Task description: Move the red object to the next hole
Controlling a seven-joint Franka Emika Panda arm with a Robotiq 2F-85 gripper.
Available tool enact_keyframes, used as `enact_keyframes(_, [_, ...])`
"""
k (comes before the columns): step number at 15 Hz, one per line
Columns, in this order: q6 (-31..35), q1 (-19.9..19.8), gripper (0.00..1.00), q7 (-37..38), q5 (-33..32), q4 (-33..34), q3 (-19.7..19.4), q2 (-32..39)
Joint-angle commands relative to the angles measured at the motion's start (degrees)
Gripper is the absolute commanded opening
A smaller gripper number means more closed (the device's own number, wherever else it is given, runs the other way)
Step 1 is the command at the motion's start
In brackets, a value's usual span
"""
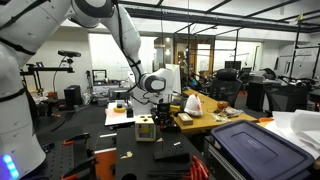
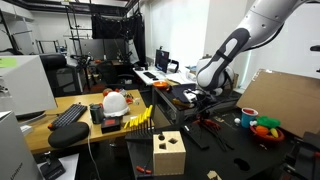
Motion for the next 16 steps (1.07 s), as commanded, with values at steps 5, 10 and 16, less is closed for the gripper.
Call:
enact_keyframes(5, [7.7, -0.4, 0.02, -6.4, -0.6, -2.4, 1.4, -0.2])
enact_keyframes(10, [8.1, -0.3, 0.4, -15.4, -1.8, -2.9, 1.5, -0.5])
enact_keyframes(16, [8.8, -0.2, 0.85, -21.7, -0.8, -3.4, 1.7, -0.7])
